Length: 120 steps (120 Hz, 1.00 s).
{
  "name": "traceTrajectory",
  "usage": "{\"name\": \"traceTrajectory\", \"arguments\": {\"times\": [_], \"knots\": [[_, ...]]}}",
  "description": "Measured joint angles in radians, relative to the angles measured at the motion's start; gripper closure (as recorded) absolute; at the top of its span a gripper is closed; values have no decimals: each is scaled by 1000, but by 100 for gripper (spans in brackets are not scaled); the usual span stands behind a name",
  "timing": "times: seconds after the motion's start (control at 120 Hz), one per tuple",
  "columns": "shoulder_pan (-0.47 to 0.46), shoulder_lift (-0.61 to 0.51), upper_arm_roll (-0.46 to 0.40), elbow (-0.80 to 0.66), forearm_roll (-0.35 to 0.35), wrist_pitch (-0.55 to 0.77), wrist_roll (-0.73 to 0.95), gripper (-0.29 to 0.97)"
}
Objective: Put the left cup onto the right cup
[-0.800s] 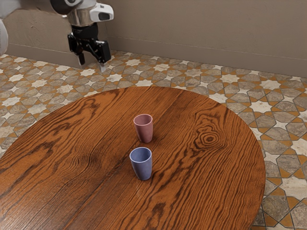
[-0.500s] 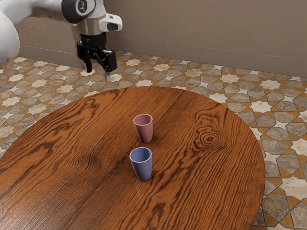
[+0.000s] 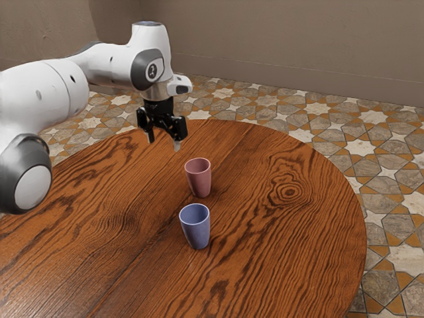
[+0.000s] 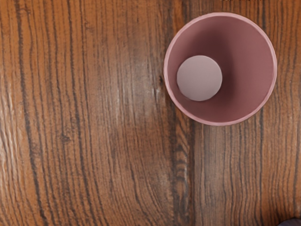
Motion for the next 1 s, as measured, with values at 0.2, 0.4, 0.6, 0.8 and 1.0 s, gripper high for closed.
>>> {"name": "traceTrajectory", "arguments": {"times": [0.2, 0.4, 0.6, 0.8, 1.0], "knots": [[3, 19, -24, -3, -12, 52, -36, 2], [-2, 6, -62, -37, -10, 70, -118, 2], [-3, 18, -92, -41, 3, 92, -215, 2], [-1, 50, -113, -31, 27, 111, -283, 2], [0, 86, -144, -16, 37, 133, -330, 3]]}}
